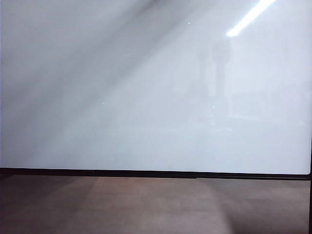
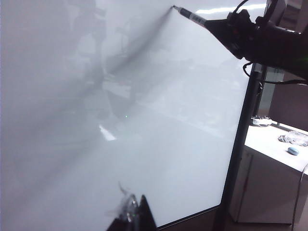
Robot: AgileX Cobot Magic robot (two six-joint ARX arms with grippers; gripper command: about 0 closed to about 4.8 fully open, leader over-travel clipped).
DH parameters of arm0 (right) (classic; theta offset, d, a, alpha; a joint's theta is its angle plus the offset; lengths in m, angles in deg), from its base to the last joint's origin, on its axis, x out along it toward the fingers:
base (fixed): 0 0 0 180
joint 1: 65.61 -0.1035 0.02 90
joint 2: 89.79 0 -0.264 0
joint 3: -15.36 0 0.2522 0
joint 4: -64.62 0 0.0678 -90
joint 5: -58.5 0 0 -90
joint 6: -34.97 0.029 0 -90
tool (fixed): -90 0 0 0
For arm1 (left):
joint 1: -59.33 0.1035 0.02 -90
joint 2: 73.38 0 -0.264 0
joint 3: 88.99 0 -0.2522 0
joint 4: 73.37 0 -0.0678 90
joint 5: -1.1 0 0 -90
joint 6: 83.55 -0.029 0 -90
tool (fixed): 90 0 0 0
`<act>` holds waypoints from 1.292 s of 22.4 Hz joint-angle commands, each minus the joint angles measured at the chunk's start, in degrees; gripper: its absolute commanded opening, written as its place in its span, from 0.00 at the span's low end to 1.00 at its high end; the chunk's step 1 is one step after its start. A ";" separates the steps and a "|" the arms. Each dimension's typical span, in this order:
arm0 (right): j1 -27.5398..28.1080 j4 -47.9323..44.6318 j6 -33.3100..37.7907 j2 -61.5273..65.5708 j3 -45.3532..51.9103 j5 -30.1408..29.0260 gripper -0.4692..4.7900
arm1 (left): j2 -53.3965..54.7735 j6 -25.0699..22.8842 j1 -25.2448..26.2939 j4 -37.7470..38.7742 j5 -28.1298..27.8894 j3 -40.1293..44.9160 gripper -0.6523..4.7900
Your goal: Reach to the right to find the marker pen, pick it up, and write the number 17 on the whiteboard.
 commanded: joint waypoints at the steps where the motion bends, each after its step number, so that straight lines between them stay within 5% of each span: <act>1: -0.11 -1.22 0.15 0.13 -0.48 -0.42 0.08 | 0.00 -0.09 -0.02 -0.90 -0.02 -0.28 0.11; 10: 0.02 -1.68 -0.04 0.79 -0.55 0.46 0.08 | -0.04 -0.09 -0.02 -1.27 0.07 -0.28 0.11; 20: 0.00 7.82 -0.04 2.03 0.26 1.99 0.08 | -0.02 -0.09 -0.02 -1.29 0.04 -0.28 0.11; 29: -1.25 2.67 2.73 1.01 10.05 1.90 0.08 | -0.04 -0.09 -0.02 -1.40 0.04 -0.28 0.11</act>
